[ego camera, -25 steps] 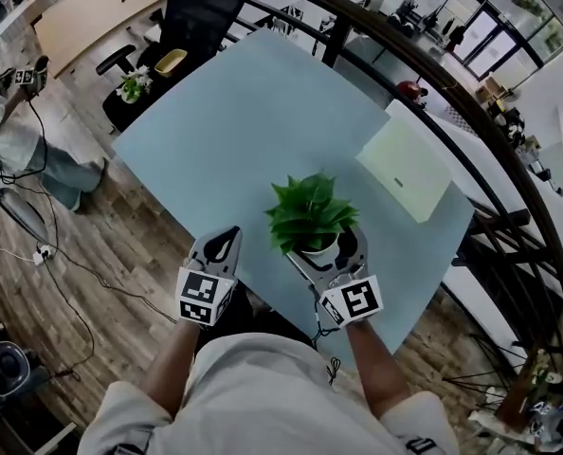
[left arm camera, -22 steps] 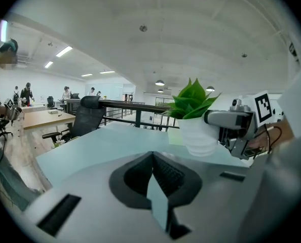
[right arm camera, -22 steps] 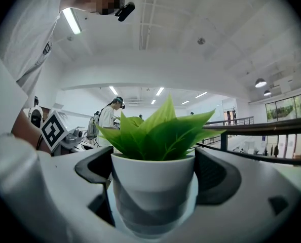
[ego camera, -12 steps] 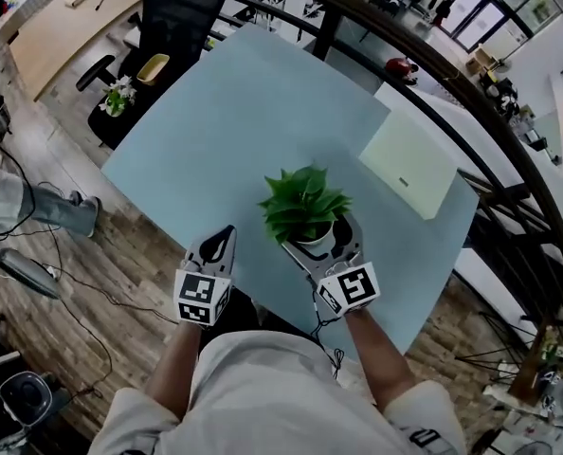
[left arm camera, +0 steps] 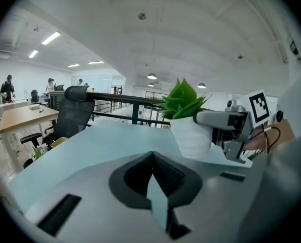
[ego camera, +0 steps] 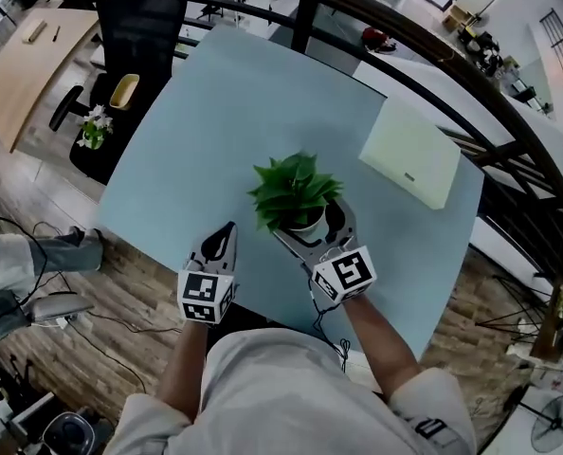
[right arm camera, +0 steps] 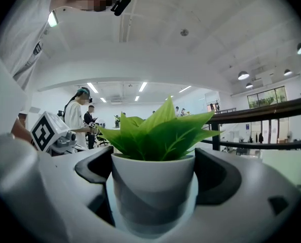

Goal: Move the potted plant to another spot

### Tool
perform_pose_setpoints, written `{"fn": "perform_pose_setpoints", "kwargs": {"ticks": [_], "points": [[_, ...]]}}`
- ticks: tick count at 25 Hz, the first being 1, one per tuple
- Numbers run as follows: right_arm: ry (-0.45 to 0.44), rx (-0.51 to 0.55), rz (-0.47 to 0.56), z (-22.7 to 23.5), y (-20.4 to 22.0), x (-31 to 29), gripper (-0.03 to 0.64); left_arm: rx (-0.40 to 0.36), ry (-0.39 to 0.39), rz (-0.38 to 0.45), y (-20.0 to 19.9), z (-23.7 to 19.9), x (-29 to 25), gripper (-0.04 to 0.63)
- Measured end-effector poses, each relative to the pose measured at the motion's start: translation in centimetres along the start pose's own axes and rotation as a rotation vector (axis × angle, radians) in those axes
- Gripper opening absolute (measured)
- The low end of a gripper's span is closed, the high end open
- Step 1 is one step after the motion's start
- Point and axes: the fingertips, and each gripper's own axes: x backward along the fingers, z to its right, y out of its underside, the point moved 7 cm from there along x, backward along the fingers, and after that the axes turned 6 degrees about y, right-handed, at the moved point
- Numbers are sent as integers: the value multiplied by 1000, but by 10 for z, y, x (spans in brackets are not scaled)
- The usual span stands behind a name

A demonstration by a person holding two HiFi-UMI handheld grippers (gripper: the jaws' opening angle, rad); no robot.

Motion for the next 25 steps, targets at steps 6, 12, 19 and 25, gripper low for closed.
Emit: {"fn": "perform_pose_setpoints", "kwargs": {"ticks": [6, 12, 19, 25], "points": [[69, -37, -4, 0, 18, -42, 502, -16, 69, -30, 2, -39, -27, 12], [190, -107, 4, 30, 34, -76, 502, -28, 133, -62, -1, -57, -74, 12], [335, -116, -8, 61, 46, -105, 500, -47, 212, -86, -11, -65, -123, 12], [392, -102, -39, 75, 53, -126, 500, -27, 250, -89, -13, -74, -143, 12]]}}
